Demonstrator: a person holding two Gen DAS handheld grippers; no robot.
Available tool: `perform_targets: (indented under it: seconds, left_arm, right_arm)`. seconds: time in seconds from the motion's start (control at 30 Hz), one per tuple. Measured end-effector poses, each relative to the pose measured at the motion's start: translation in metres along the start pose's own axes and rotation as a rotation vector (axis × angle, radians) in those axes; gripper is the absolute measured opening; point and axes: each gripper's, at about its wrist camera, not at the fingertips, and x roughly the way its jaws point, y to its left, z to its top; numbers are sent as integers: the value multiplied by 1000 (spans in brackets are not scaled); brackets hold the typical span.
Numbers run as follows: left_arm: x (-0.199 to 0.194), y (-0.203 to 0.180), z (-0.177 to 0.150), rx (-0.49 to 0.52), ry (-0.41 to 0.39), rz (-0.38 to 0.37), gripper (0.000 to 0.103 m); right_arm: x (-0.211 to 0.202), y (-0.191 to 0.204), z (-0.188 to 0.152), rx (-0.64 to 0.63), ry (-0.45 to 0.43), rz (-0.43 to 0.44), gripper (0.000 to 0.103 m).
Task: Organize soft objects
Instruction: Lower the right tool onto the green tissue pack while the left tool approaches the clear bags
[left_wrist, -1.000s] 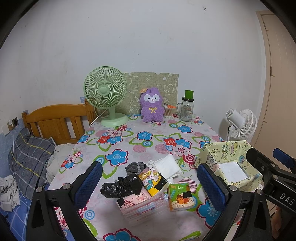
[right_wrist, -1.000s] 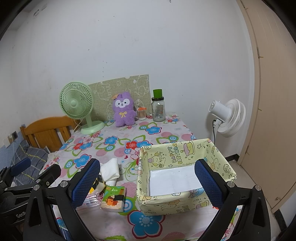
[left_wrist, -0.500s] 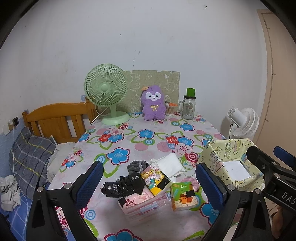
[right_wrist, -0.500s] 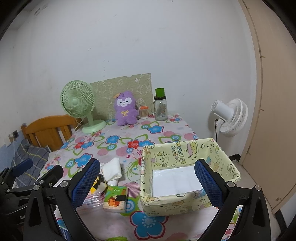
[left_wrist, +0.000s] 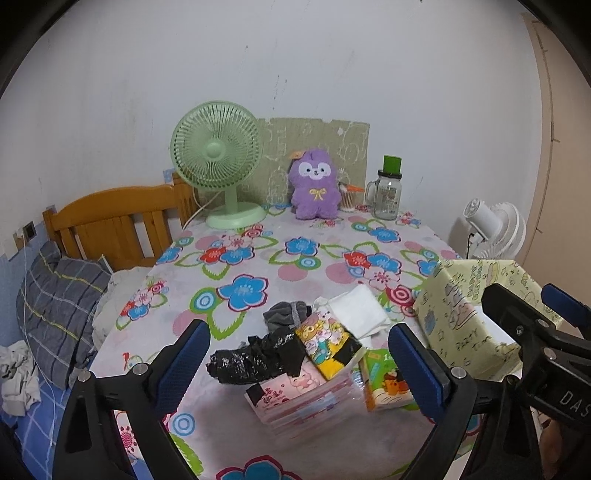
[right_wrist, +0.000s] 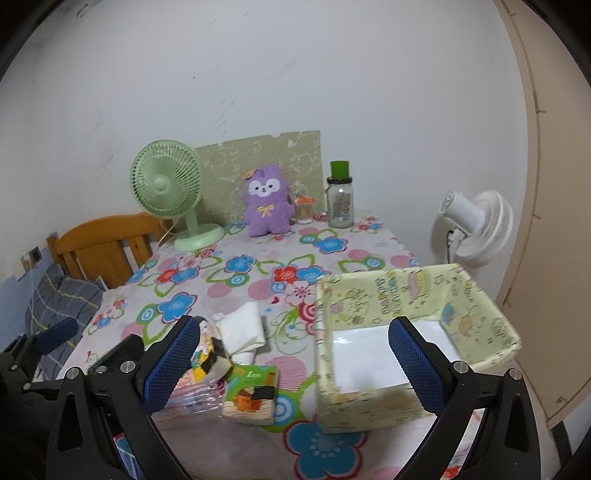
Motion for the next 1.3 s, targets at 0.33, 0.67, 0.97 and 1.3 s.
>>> perform_targets:
  seconds: [0.33, 0.67, 0.97, 1.3]
  left_arm:
    - [28, 11, -20, 18, 87, -14, 95]
    - [53, 17, -42, 23, 171, -53, 93]
    - [71, 19, -57, 30, 232, -80, 92]
    - [83, 17, -67, 45, 264, -111, 88]
  right_arm:
    - [23, 27, -18, 0, 26, 41, 103]
    - [39, 41, -37, 32, 57, 54, 99]
    - [54, 58, -47, -20, 89, 28, 97]
    - [80, 61, -63, -15, 174, 12, 90]
